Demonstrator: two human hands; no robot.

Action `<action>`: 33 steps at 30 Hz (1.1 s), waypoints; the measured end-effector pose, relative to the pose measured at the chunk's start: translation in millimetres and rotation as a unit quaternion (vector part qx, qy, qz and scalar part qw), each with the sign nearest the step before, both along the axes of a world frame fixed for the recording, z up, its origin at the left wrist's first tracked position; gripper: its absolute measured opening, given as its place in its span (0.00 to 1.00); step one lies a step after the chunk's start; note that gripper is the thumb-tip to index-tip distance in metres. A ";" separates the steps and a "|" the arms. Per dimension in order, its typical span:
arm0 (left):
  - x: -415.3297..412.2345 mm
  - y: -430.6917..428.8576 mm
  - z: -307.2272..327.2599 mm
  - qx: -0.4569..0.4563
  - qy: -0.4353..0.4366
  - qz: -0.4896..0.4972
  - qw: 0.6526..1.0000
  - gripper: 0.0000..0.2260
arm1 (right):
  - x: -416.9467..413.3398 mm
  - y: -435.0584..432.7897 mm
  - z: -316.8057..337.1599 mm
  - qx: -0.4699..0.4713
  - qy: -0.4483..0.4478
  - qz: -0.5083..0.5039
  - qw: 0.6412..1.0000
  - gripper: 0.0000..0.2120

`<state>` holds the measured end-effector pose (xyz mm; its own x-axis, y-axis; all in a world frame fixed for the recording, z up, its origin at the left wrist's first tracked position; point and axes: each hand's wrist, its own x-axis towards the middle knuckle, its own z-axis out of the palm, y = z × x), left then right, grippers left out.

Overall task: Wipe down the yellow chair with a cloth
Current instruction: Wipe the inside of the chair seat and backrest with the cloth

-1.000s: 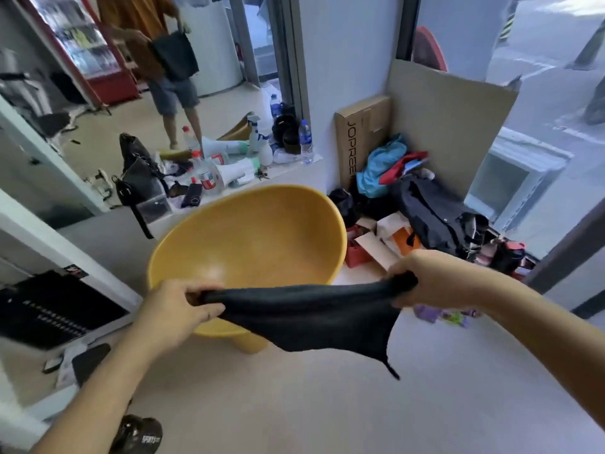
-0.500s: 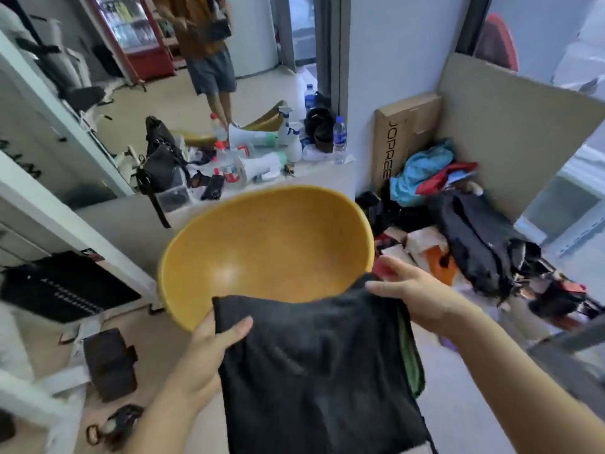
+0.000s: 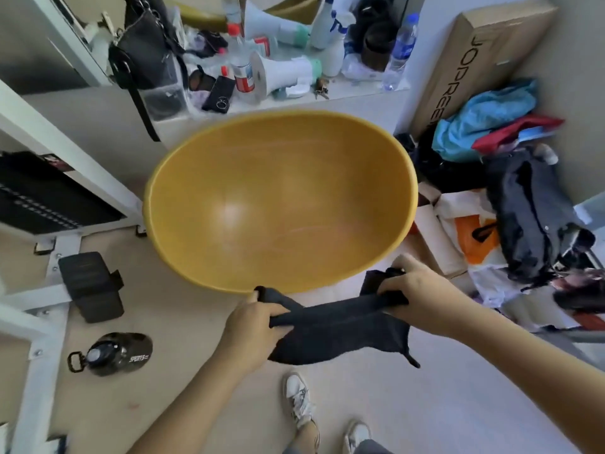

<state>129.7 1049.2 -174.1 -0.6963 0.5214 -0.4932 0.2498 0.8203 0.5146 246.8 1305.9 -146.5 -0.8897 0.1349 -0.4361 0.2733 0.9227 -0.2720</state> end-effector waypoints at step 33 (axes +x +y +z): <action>-106.3 50.1 -465.2 -0.203 0.233 -0.215 0.926 0.34 | -159.0 41.5 -475.2 0.126 0.002 -0.046 0.991 0.25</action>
<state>23.3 1099.3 -639.3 -0.6543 0.6371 -0.4075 0.7156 0.6958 -0.0610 87.8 1347.3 -621.7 -0.8697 0.3207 -0.3751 0.3597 0.9324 -0.0368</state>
